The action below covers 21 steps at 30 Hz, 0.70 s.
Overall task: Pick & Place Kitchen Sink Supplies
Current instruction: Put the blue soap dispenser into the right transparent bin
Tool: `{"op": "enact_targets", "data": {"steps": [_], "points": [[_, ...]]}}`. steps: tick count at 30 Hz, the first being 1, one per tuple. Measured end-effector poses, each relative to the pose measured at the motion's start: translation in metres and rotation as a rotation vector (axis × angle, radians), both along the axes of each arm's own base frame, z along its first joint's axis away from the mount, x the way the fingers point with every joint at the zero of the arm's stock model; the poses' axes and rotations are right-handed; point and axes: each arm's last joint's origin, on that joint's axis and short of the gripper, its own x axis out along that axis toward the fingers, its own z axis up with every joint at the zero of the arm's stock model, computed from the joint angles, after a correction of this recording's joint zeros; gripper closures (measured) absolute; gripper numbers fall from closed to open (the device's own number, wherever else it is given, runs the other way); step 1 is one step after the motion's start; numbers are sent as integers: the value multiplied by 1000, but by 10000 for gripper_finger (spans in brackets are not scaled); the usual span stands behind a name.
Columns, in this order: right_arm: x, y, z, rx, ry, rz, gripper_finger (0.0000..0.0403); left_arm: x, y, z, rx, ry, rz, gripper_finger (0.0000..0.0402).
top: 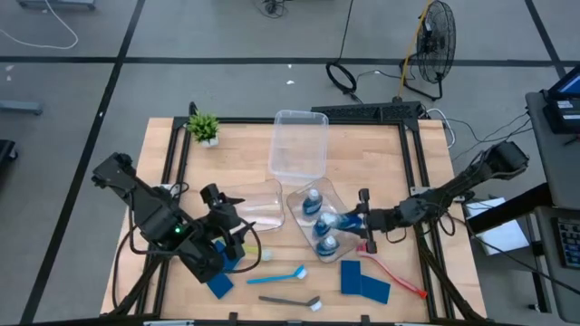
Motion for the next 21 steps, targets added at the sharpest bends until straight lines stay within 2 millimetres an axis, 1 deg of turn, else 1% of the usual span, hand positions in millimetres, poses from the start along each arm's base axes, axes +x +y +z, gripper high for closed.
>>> {"op": "enact_targets", "data": {"steps": [2, 4, 6, 10, 13, 17, 19, 21], "points": [[-5, -2, -11, 3, 34, 0, 273, 0, 0, -2, -3, 1, 6, 103], [-7, -2, -15, 26, 36, -1, 273, 0, 0, -2, -5, 0, 7, 100], [-6, 0, -17, 51, 43, 15, 273, 0, 0, -2, -5, -1, 8, 97], [1, 3, -32, 31, 115, 4, 273, 0, 0, -2, -6, -1, 8, 94], [11, 9, -32, 39, 92, 33, 273, 0, 0, -2, -6, -1, 8, 98], [20, 13, -39, 5, 121, 31, 273, 1, 0, -2, -9, -4, 12, 105], [25, 15, -38, 0, 110, 29, 273, 1, 0, -2, -24, -14, 24, 107], [27, 17, -37, 5, 103, 32, 263, 2, 1, -2, -49, -32, 48, 107]]}}
